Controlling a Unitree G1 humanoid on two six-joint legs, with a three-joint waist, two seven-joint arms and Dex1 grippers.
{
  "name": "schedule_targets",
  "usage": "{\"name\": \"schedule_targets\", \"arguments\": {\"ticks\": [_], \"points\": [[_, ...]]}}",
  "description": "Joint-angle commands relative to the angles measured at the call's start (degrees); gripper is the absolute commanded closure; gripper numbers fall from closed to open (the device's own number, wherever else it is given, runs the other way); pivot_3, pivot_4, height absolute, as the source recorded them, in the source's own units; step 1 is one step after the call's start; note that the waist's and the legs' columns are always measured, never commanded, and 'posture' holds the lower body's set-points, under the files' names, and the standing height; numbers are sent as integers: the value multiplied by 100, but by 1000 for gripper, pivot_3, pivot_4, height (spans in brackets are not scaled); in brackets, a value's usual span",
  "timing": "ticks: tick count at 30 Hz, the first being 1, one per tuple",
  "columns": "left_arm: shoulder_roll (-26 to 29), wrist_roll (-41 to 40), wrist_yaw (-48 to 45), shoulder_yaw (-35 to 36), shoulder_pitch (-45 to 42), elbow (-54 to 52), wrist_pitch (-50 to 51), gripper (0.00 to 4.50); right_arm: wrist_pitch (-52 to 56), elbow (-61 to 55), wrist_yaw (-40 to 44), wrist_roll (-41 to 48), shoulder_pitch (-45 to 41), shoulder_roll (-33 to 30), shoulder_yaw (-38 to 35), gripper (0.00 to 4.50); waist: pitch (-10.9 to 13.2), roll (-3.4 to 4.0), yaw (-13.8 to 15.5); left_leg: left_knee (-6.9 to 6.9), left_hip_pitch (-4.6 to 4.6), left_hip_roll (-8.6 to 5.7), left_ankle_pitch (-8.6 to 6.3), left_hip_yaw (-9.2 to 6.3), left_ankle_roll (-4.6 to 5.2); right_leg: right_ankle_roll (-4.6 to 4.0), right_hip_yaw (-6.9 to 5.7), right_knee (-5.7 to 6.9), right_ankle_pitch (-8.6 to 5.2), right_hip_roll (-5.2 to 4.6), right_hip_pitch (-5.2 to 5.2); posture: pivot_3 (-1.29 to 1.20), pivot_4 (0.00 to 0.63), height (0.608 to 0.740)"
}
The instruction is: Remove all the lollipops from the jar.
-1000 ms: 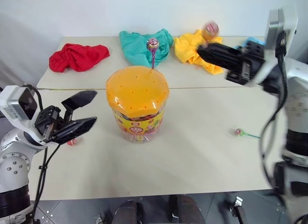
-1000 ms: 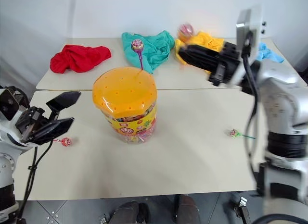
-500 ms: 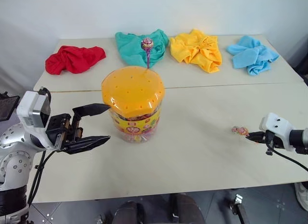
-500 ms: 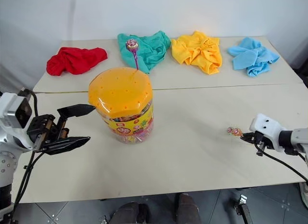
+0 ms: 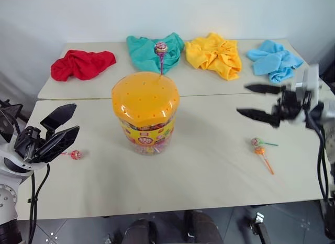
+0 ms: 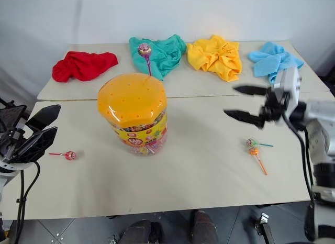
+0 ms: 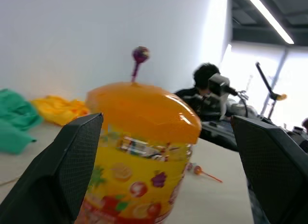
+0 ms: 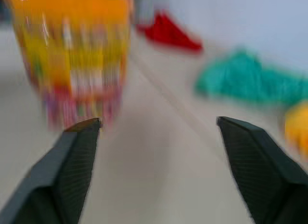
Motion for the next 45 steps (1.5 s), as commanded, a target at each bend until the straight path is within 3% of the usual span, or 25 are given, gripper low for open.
{"name": "schedule_targets", "arguments": {"ticks": [1,7,18,22,32,39,42,45], "points": [[-102,-100,91,146,-48,-47,-170,0,233,-222,-586,-148,-716,600,373,16,0,0,31,4,-4,0,-5,-4,1,0,-1,1,0,-1,0,0,150,740],[-297,-105,180,45,-194,-68,-266,0,712,254,-1229,-483,-1892,1965,1040,16,0,-1,-44,9,-8,-4,-15,13,2,1,-25,27,0,0,-20,0,150,740],[-420,-252,215,17,-110,-230,-242,0,646,643,-1524,-946,-2130,2817,1235,16,-4,-6,-69,12,-7,-5,-19,17,10,1,-34,33,1,2,-20,0,150,740],[-446,-269,220,15,-104,-278,-266,0,665,679,-1513,-888,-2151,2886,1177,941,-4,-6,-80,12,-6,2,-20,19,7,1,-35,34,0,9,-21,0,150,740],[-438,-378,242,-46,-485,-304,-306,0,661,669,-1342,-638,-2204,2961,944,4416,-3,-6,-77,9,-7,2,-21,20,5,1,-35,33,0,9,-23,0,150,740],[-388,-479,181,-179,-843,-305,-245,0,339,887,-1162,-238,-2526,2623,73,4463,-3,-7,-67,9,-15,2,-21,20,5,1,-36,29,0,12,-29,0,150,740],[-262,-607,150,-236,-932,-473,-106,0,640,815,-979,-149,-2500,2068,-142,4463,-3,-8,-32,11,-15,0,-22,16,6,1,-36,29,0,9,-26,0,150,740],[-26,-536,-42,-358,-876,-671,5,0,1246,346,-508,-297,-1883,919,-28,4463,-4,-9,-13,10,-17,-5,-28,13,12,1,-36,23,1,6,-24,0,150,740]]}}
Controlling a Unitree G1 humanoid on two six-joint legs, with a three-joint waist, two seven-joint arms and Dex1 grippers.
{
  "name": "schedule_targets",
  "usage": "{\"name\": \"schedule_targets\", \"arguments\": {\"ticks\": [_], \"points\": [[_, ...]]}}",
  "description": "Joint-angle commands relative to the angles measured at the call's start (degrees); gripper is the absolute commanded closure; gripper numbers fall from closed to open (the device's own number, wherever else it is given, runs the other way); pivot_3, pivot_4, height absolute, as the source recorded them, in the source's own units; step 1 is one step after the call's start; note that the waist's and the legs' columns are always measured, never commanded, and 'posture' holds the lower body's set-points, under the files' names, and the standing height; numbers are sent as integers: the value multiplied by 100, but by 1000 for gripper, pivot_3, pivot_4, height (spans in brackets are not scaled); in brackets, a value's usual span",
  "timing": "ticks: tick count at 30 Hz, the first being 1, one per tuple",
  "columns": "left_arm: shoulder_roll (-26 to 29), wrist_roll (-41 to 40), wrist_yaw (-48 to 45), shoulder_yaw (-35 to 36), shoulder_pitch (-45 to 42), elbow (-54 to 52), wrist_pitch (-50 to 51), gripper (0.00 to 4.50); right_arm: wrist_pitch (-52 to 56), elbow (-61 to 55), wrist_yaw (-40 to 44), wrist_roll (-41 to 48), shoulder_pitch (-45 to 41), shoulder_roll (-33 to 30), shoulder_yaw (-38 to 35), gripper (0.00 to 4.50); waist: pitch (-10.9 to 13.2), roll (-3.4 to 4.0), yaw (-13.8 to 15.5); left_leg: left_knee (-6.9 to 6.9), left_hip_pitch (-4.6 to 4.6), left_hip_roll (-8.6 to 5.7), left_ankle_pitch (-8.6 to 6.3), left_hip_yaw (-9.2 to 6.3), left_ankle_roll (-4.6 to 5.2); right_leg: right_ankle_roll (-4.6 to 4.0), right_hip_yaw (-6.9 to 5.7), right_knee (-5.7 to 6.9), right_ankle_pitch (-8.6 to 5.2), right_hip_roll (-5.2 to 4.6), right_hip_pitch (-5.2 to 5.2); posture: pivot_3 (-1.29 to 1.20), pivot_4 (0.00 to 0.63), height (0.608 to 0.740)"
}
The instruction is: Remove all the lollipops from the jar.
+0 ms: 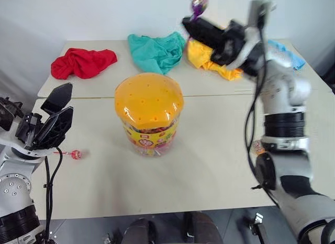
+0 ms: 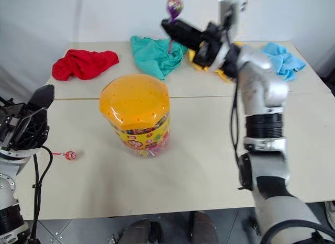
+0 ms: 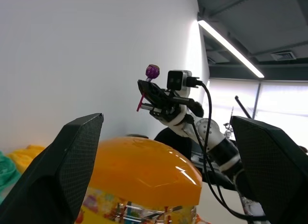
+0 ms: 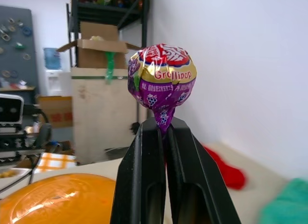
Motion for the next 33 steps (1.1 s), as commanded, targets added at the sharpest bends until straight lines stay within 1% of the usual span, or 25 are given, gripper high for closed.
{"name": "schedule_targets", "arguments": {"ticks": [1,3,5,7,9,11,13,18,21,24,27,28,30,32,33], "points": [[288,-79,-243,-37,55,-401,95,0,597,-650,533,-50,645,-1111,16,4463,0,0,17,-1,-1,-1,-3,-6,2,0,-2,-3,0,0,3,0,150,740],[546,131,-437,-190,147,-513,155,0,574,-852,830,-445,1262,-1906,209,4463,0,0,7,-2,-1,-4,-10,-2,4,0,-4,-10,0,-3,4,0,150,740],[757,395,-582,-350,247,-508,150,0,221,-920,1032,-958,2063,-2632,318,4463,3,5,0,-6,-2,-1,-10,7,5,2,-15,-39,0,0,12,0,150,740],[967,884,-924,-598,437,-412,-33,0,-612,-838,1225,-1633,2824,-3175,563,4463,3,6,0,-8,0,-6,-9,19,4,4,-17,-51,0,5,15,0,150,740],[1129,1314,-1285,-806,634,-335,-244,0,-1554,-572,1315,-2288,3483,-3557,789,4463,6,12,-35,-9,11,-11,-10,40,-1,4,-15,-57,-1,11,19,0,150,740],[1233,1761,-1498,-937,697,-134,-557,0,-2017,-315,1374,-2442,4016,-3634,753,4463,6,12,-46,-10,26,-8,-7,60,-7,1,-1,-53,-3,16,19,0,150,740],[1232,1949,-1580,-965,668,1,-765,0,-2363,-75,1410,-2552,4262,-3648,744,4463,8,16,-51,-9,33,-3,-6,71,-12,-3,8,-52,-5,20,17,0,150,740],[1153,1669,-1568,-821,648,-64,-633,0,-2696,547,1160,-2795,4354,-3511,720,4463,15,28,-37,-4,32,31,-5,87,-12,-4,30,-38,-5,17,3,0,150,740],[1136,1698,-1473,-766,910,-184,-569,0,-2943,714,1417,-2546,4502,-3514,543,3757,16,29,-21,-4,31,32,-6,85,-11,-4,29,-38,-5,17,0,0,150,740],[1170,1856,-1274,-764,1237,-198,-459,0,-2877,462,1727,-2000,4672,-3436,227,2727,17,31,-10,-5,28,32,-6,85,-10,-4,28,-39,-5,17,-3,0,150,740],[1180,2070,-1086,-769,1266,39,-526,0,-3046,-14,2135,-1053,4788,-2961,-263,1772,18,31,-4,2,27,34,-7,81,-8,-4,27,-47,-5,18,2,0,150,740],[1163,2298,-958,-798,1214,173,-695,0,-3098,-144,2203,-812,4795,-2787,-407,1466,18,31,-3,7,32,38,-8,78,-9,-4,25,-50,-4,19,8,0,150,740],[1120,2604,-721,-821,1128,322,-910,0,-3347,-271,2053,-783,4737,-2538,-526,841,17,32,5,10,36,36,-8,76,-8,-7,26,-52,-3,17,12,0,150,740],[959,2743,-450,-754,1118,262,-1106,0,-3152,-633,1888,-546,4566,-2252,-506,251,17,33,5,10,36,30,-8,75,-8,-7,25,-45,-3,9,10,0,150,740],[902,2803,-319,-752,1166,215,-1131,0,-2840,-871,1874,-374,4522,-2179,-419,14,17,33,2,7,36,29,-9,74,-7,-7,26,-39,-2,4,9,0,150,740]]}}
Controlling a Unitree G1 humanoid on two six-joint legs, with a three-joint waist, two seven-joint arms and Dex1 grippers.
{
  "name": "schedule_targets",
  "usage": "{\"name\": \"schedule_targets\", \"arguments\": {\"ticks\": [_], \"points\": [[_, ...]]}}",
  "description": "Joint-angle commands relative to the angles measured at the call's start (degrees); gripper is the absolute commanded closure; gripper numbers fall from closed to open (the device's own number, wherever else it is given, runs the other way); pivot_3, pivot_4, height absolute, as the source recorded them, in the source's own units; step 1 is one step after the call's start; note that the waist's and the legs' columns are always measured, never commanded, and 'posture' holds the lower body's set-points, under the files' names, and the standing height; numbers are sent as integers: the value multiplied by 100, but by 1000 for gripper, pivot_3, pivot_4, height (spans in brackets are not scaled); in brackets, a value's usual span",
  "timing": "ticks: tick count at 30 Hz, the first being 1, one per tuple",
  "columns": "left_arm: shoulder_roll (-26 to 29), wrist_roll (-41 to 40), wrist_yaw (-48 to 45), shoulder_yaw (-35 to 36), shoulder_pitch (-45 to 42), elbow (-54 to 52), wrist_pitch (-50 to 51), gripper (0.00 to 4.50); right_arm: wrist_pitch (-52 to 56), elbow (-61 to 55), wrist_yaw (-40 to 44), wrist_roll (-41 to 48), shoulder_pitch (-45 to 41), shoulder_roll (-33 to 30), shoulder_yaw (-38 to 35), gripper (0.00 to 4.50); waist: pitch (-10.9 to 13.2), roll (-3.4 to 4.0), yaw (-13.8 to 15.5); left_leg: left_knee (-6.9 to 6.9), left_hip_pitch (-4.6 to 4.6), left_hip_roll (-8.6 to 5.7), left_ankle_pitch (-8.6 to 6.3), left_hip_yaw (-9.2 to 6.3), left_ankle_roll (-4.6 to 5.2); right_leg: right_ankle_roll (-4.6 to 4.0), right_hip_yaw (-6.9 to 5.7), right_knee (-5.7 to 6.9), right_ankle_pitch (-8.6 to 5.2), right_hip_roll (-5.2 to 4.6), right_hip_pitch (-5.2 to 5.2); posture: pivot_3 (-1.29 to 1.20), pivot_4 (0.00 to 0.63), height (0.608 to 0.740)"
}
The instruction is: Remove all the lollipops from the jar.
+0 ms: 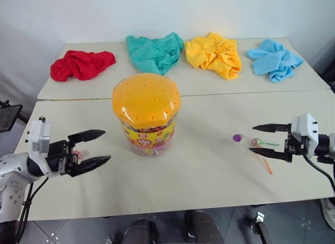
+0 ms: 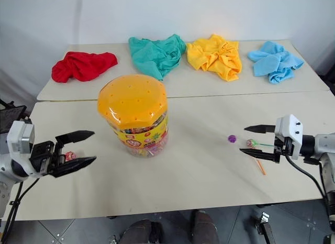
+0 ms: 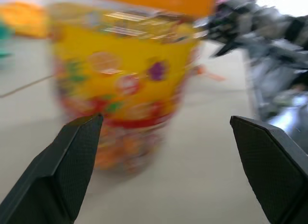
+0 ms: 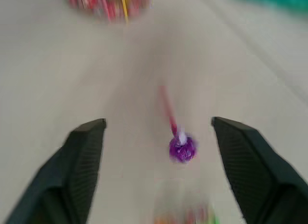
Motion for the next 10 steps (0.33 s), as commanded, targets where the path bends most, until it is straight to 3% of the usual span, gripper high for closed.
{"name": "schedule_targets", "arguments": {"ticks": [1,5,10], "points": [[-238,298,447,84,98,-141,-310,0,372,-831,-95,513,-287,305,39,14,0,0,-4,-1,-2,1,-1,0,1,0,0,7,0,0,-1,0,150,740],[-439,852,832,-74,396,50,-539,0,273,-1049,-72,251,-634,874,686,14,-1,-2,-28,-7,-3,9,-7,-2,-4,1,-9,14,1,5,-10,0,150,740],[-640,1186,1374,98,425,71,-900,0,-136,-577,-88,-89,-825,1269,914,14,0,-4,20,1,-18,9,-7,-1,-4,0,-17,34,1,4,-28,0,150,740]]}}
